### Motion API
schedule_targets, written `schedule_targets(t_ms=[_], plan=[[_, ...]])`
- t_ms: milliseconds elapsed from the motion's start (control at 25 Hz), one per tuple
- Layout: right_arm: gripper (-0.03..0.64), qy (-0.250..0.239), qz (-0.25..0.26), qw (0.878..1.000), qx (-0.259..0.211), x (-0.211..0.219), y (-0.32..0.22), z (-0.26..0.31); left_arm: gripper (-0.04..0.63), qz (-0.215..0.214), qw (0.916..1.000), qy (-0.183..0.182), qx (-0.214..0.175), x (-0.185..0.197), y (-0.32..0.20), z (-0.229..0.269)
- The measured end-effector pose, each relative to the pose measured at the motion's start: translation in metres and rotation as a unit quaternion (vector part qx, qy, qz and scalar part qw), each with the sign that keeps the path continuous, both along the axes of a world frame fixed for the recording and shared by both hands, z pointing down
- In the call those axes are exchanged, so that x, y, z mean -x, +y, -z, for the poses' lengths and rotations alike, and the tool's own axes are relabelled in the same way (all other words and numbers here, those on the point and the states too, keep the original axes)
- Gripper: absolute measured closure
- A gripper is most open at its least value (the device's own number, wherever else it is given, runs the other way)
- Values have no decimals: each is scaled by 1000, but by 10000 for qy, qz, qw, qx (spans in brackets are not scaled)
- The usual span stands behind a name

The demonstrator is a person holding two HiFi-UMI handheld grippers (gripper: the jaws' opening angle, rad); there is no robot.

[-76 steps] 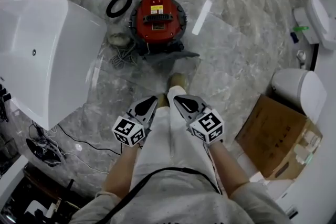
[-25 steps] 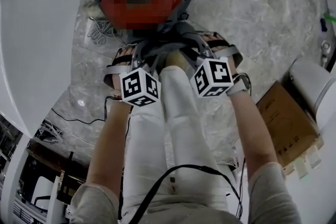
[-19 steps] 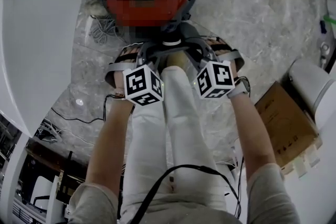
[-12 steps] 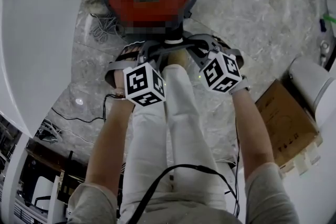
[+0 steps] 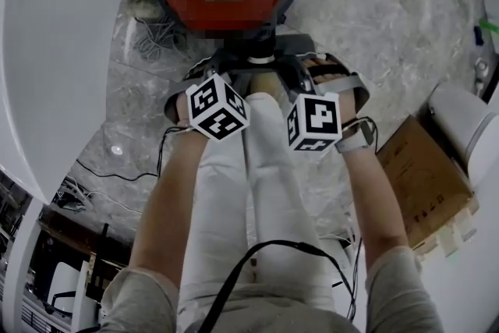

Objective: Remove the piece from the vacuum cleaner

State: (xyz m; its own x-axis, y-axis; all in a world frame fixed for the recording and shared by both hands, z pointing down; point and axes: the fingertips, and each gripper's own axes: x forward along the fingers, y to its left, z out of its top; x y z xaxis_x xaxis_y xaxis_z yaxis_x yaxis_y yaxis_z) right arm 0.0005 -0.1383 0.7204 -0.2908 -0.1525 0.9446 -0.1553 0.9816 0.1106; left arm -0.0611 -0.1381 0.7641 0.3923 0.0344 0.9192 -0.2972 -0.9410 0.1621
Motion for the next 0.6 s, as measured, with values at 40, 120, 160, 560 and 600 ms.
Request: schedule_targets(t_ms=[40, 120, 160, 560, 600], plan=[[581, -53, -98, 9999, 52, -1, 0, -1, 560, -33, 10000, -44, 2, 0, -1, 2], [581, -256, -408, 9986, 221, -4, 2, -5, 561, -189, 9996, -183, -126, 1, -3, 13], [581, -357, -571, 9973, 301, -6, 4, -8, 561, -260, 9992, -227, -206, 0, -4, 20], [584, -569, -1433, 9859, 651, -17, 9, -28, 561, -402, 9985, -154, -336, -13, -1, 42], [586, -450, -1298, 9888, 575, -17, 9, -25, 561, -276, 9992, -100, -268, -12, -1, 40]])
